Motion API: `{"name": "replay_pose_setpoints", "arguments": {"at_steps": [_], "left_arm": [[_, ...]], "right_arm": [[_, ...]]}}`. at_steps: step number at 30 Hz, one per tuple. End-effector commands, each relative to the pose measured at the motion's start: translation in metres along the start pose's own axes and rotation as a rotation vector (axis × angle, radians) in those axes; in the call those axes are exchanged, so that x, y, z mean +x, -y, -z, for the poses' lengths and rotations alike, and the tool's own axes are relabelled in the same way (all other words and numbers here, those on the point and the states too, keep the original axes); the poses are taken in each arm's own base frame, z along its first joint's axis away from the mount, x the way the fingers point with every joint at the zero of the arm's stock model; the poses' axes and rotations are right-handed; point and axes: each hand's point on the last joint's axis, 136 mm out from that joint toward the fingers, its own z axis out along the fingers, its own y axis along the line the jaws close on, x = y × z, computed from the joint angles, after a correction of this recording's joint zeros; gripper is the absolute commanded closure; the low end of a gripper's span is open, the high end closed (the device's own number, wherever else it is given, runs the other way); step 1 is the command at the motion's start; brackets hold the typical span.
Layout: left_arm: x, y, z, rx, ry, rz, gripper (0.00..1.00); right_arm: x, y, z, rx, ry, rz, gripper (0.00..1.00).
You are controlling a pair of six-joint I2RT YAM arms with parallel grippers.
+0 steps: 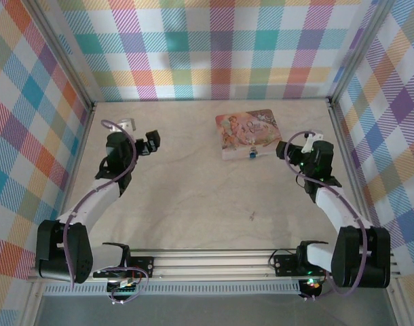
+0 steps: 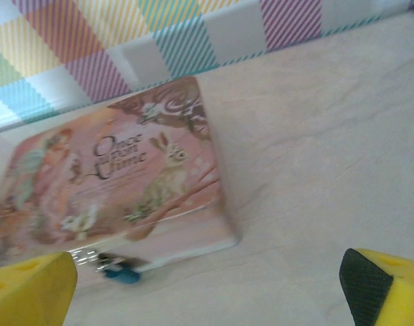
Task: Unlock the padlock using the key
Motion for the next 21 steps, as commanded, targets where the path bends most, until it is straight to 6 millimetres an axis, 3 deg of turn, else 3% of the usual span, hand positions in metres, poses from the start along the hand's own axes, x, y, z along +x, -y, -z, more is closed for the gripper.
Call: {"name": "replay_pose_setpoints", "arguments": {"at_steps": [1,4,10,16,21], "left_arm": [[0.033,0.038,0.002,0.133,-0.171,0.105,0.00],[0.042,0.061,0.005,0.187,-0.210,0.127,0.00],[0.069,0.109,0.013,0.297,-0.281,0.188,0.00],[0.095,0.151,0.017,0.377,-0.338,0.225,0.00],[0.109,0.171,0.014,0.407,-0.371,0.217,0.00]], "right_arm": [[0.024,-0.015,0.016,-0.045,-0.181,-0.209,0.00],[0.037,-0.029,0.029,-0.074,-0.291,-0.283,0.00],[0.086,-0.048,0.056,-0.058,-0.487,-0.318,0.00],[0.140,-0.066,0.076,-0.029,-0.650,-0.292,0.09],[0.184,-0.068,0.089,0.017,-0.795,-0.300,0.19]]}}
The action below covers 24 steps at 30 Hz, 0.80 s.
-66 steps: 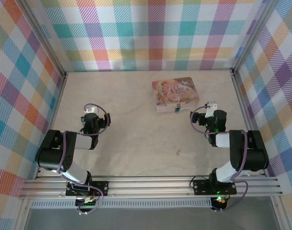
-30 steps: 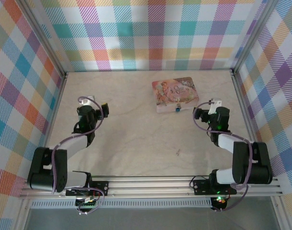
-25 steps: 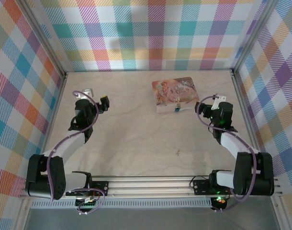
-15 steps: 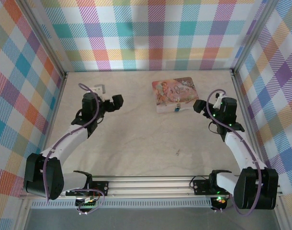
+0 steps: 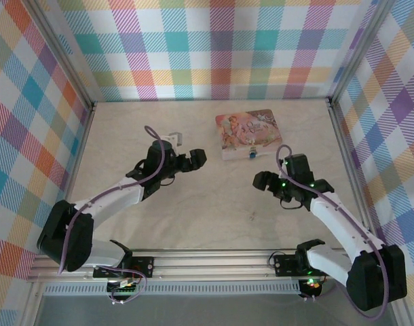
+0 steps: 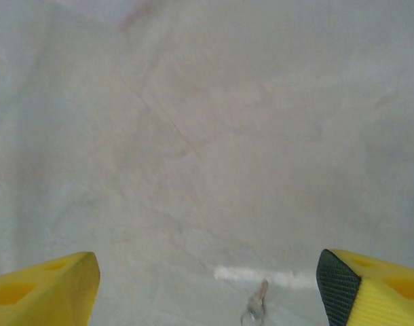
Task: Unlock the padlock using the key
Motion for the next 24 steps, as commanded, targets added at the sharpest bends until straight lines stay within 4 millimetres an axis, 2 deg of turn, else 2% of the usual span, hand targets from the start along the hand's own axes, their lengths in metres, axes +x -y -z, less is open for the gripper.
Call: {"name": "replay_pose_setpoints", "arguments": {"at_steps": [1,5,9,24], "left_arm": [[0.000,0.014,-0.008,0.040,0.005,0.021,0.00],[0.001,0.016,-0.013,0.043,-0.004,0.019,0.00],[0.000,0.016,-0.013,0.040,-0.002,0.012,0.00],[-0.004,0.013,-0.005,-0.003,0.006,-0.024,0.00]], "right_arm": [[0.038,0.020,-0.012,0.085,-0.123,-0.074,0.21],[0.067,0.027,-0.025,0.129,-0.201,-0.076,0.29],[0.083,0.031,-0.034,0.172,-0.240,-0.072,0.38],[0.088,0.026,-0.056,0.252,-0.265,-0.021,0.61]]}}
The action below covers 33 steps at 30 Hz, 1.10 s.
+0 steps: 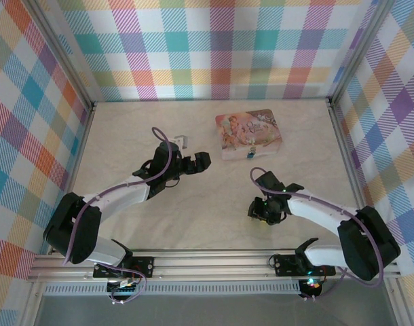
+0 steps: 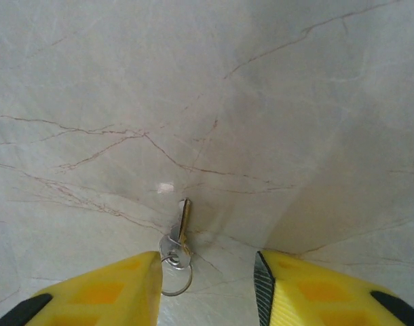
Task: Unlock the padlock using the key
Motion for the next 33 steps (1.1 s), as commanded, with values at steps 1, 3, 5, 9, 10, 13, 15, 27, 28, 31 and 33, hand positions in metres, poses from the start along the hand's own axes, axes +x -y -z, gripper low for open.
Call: {"name": "replay_pose_setpoints", "arguments": {"at_steps": [1,3,5,9,10,13,15,27,28,31,33], "left_arm": [[-0.018,0.015,0.010,0.012,0.047,-0.036,0.00],[-0.020,0.015,0.012,0.010,0.051,-0.044,0.00],[-0.021,0.015,0.013,0.009,0.052,-0.046,0.00],[-0.020,0.015,0.013,0.007,0.052,-0.048,0.00],[-0.020,0.014,0.013,0.004,0.050,-0.049,0.00],[-0.019,0.014,0.013,0.003,0.049,-0.049,0.00],[-0.019,0.014,0.013,0.001,0.051,-0.048,0.00],[-0.021,0.013,0.016,-0.008,0.053,-0.059,0.00],[-0.021,0.013,0.016,-0.007,0.053,-0.059,0.00],[-0.020,0.013,0.017,-0.007,0.052,-0.058,0.00],[-0.020,0.012,0.016,-0.010,0.050,-0.060,0.00]], "right_arm": [[-0.009,-0.013,0.001,-0.017,0.027,0.013,0.62],[-0.009,-0.014,0.000,-0.013,0.022,0.019,0.63],[-0.008,-0.016,-0.001,-0.011,0.017,0.028,0.64],[-0.010,-0.023,0.001,-0.019,0.020,0.051,0.66],[-0.010,-0.024,0.002,-0.017,0.023,0.055,0.66],[-0.010,-0.027,0.005,-0.006,0.030,0.068,0.66],[-0.011,-0.028,0.007,0.005,0.035,0.076,0.66],[-0.007,-0.017,0.002,0.095,0.016,0.064,0.65],[-0.007,-0.017,0.000,0.096,0.011,0.066,0.65],[-0.005,-0.016,-0.004,0.099,-0.003,0.068,0.65],[-0.005,-0.018,-0.006,0.094,-0.012,0.075,0.65]]}}
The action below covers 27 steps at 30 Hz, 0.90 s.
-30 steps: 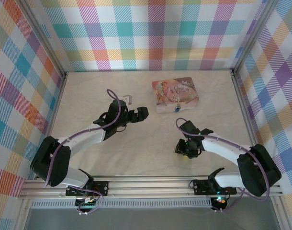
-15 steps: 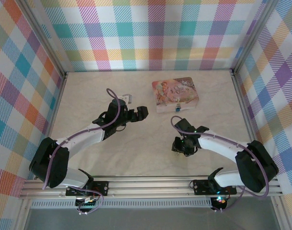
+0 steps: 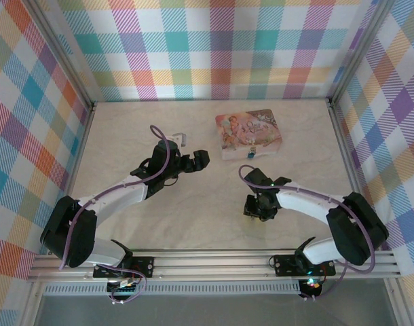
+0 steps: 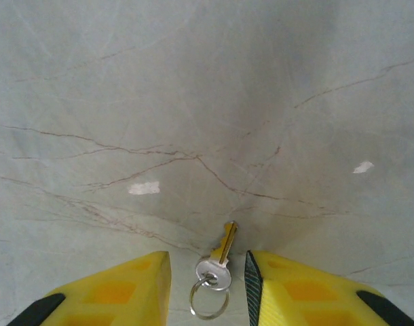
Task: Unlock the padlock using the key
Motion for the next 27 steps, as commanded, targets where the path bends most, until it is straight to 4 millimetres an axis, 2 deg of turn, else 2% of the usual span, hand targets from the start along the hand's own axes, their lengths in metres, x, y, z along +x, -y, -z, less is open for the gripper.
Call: {"name": "replay_pose_setpoints", "arguments": {"at_steps": [1,15,27], "left_arm": [[-0.011,0.011,0.008,0.017,0.026,-0.029,0.00],[-0.010,0.009,0.010,0.001,0.025,-0.040,0.00],[-0.014,0.008,0.013,-0.010,0.033,-0.043,0.00]], "right_arm": [[0.001,-0.004,-0.001,0.001,-0.016,0.012,0.66],[0.012,0.000,-0.009,0.022,-0.070,0.018,0.83],[0.002,-0.002,0.010,0.020,0.008,0.063,0.95]]}}
